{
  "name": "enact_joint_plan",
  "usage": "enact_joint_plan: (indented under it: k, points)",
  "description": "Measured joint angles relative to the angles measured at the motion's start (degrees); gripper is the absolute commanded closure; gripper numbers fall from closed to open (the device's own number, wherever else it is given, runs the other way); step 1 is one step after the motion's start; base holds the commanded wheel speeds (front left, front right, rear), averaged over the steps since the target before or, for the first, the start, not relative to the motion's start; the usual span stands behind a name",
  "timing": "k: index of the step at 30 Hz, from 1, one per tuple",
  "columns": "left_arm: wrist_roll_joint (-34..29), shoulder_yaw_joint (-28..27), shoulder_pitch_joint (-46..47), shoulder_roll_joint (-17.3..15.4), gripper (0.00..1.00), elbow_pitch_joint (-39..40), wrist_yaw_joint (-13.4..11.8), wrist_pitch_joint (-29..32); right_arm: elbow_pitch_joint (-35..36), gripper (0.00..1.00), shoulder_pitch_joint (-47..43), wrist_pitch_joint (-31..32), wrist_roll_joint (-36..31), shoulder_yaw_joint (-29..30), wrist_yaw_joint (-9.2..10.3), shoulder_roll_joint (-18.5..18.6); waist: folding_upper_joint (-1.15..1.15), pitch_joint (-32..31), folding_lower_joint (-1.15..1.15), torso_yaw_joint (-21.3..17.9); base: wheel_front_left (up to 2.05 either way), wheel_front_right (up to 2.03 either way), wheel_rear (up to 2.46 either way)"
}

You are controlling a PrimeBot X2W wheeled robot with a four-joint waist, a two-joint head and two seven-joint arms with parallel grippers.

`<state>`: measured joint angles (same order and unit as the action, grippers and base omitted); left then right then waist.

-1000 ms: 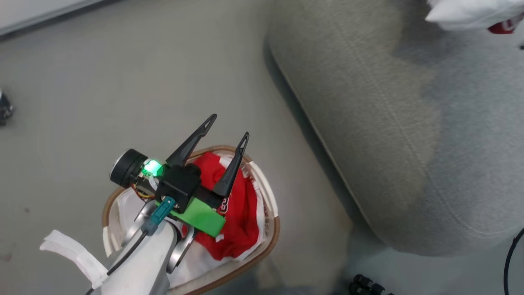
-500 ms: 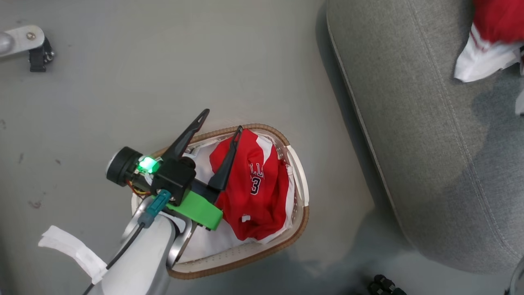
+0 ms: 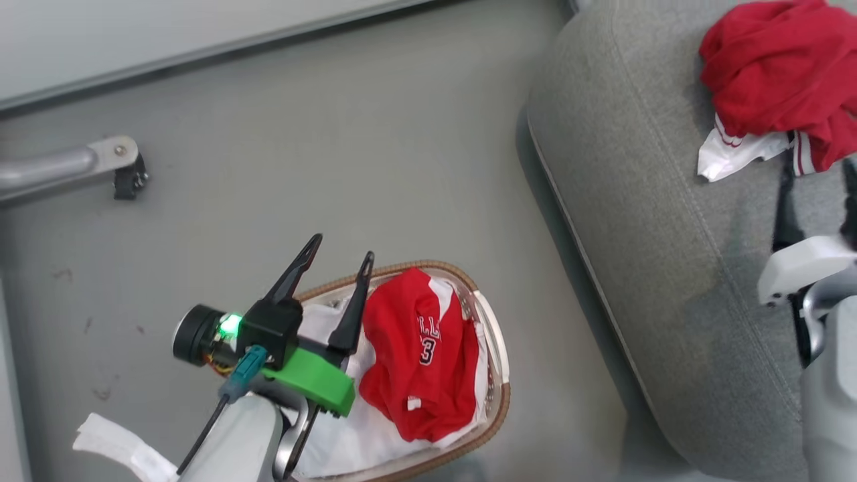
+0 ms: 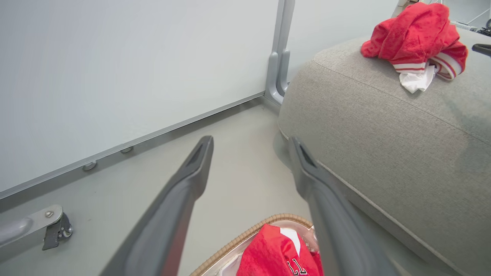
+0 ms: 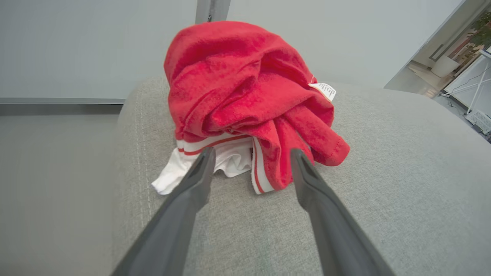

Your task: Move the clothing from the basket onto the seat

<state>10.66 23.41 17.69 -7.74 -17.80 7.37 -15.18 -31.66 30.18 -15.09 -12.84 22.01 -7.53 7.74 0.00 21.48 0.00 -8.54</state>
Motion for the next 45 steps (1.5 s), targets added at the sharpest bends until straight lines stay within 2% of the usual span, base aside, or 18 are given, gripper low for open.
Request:
enact_joint_plan:
  k: [11,16,25,32,37,45]
  points:
    - [-1.18,-10.73,-5.60,1.87,0.00,-2.07,-0.58,0.00,6.53,0.00,-6.39,0.00,10.21,-13.80,0.00,-1.80,0.00,-8.10,0.00,3.43,0.00,0.00,0.00]
    - [-1.82,-14.64,-7.76,2.63,0.00,-2.36,-0.78,0.00,8.15,0.00,-9.55,0.00,13.86,-17.16,0.00,-2.97,0.00,-10.91,0.00,5.93,0.00,0.00,0.00]
    - [-3.23,-18.84,-13.22,3.60,0.00,-1.60,-0.46,0.00,9.47,0.00,-16.74,0.00,15.96,-18.61,0.00,-4.30,0.00,-16.77,0.00,9.80,0.00,0.00,0.00]
    - [-3.16,-20.69,-16.36,4.13,0.00,-1.20,-0.23,0.00,10.16,0.00,-21.03,0.00,16.73,-18.41,0.00,-4.59,0.00,-20.34,0.00,11.16,0.00,0.00,0.00]
    - [-2.69,-20.87,-17.25,4.39,0.00,-1.14,-0.07,0.00,10.07,0.00,-21.73,0.00,17.02,-18.46,0.00,-4.70,0.00,-20.87,0.00,10.77,0.00,0.00,0.00]
    - [-0.11,-15.95,-16.18,4.58,0.00,-2.68,-0.05,0.00,10.89,0.00,-19.87,0.00,17.00,-19.42,0.00,-4.80,0.00,-18.64,0.00,9.69,0.00,0.00,0.00]
